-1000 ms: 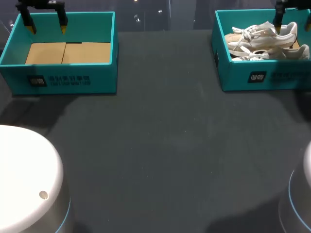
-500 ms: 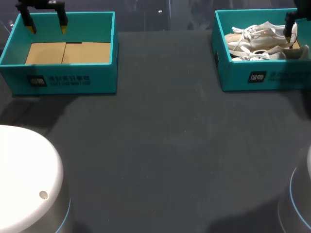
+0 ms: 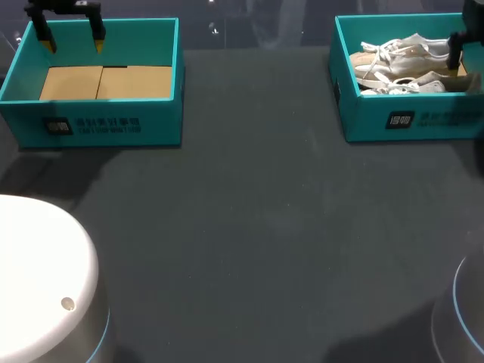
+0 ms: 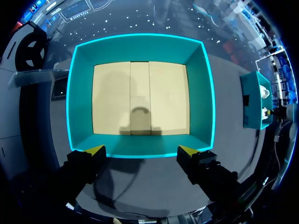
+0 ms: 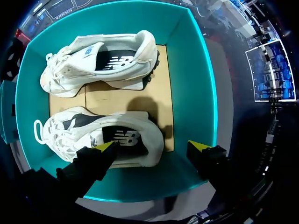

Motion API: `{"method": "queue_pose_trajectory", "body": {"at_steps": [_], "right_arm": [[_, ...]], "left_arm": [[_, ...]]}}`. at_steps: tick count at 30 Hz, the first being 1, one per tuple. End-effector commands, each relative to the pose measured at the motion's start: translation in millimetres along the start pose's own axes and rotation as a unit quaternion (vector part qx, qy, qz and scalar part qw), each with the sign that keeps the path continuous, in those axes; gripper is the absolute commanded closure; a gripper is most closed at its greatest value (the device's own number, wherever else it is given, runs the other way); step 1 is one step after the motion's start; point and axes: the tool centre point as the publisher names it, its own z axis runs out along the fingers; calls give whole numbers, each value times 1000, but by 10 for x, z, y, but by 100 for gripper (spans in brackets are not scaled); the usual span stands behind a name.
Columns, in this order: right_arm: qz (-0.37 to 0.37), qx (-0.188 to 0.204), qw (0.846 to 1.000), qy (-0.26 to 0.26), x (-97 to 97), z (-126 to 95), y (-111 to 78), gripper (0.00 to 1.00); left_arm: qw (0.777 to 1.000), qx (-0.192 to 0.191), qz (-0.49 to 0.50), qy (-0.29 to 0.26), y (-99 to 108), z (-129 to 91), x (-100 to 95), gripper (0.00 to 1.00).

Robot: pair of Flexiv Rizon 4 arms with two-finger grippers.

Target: Take the shoe out of the shoebox, open the shoe tongue, remove and reinsert the insole, then place the shoe into the shoebox

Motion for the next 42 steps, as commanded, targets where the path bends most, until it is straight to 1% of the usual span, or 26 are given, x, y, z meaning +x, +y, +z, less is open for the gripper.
{"method": "queue_pose_trajectory", "body": {"at_steps": [1,6,9,11,13,14,20,25,27,29,31,33,35,37,38,39,41,42], "right_arm": [[1,6,1000,3,-32,77,44,0],[-4,6,1000,6,-69,125,2,0],[-8,5,1000,7,-90,141,-36,2],[-9,4,1000,7,-105,171,-56,4],[-14,2,1000,9,-112,207,-71,10],[-15,2,1000,9,-112,223,-77,11],[-25,-3,1000,14,-113,335,-89,9],[-29,-2,999,17,-98,412,-99,10],[-30,-3,999,18,-96,432,-100,16],[-31,-3,999,19,-91,460,-96,19],[-31,-3,999,19,-87,490,-90,18],[-32,-2,999,19,-79,516,-89,20],[-34,0,999,19,-71,536,-93,24],[-36,2,999,19,-60,557,-97,25],[-37,2,999,19,-54,569,-98,24],[-38,3,999,19,-48,579,-99,26],[-39,4,999,18,-42,586,-100,31],[-39,4,999,18,-41,587,-101,41]], "left_arm": [[1000,0,0,0,0,-3,1,0],[1000,0,0,0,0,-3,1,0],[1000,0,0,0,0,-3,1,0],[1000,0,0,0,0,-3,1,0],[1000,0,0,0,0,-3,1,0],[1000,0,0,0,0,-3,1,0],[1000,0,0,0,0,-3,1,0],[1000,0,0,0,0,-3,1,0],[1000,0,0,0,0,-3,1,0],[1000,0,0,0,0,-3,1,0],[1000,0,0,0,0,-3,1,0],[1000,0,0,0,0,-3,1,0],[1000,0,0,0,0,-3,1,0],[1000,0,0,0,0,-3,1,0],[1000,0,0,0,0,-3,1,0],[1000,0,0,0,0,-3,1,0],[1000,0,0,0,0,-3,1,0],[1000,0,0,0,0,-3,1,0]]}}
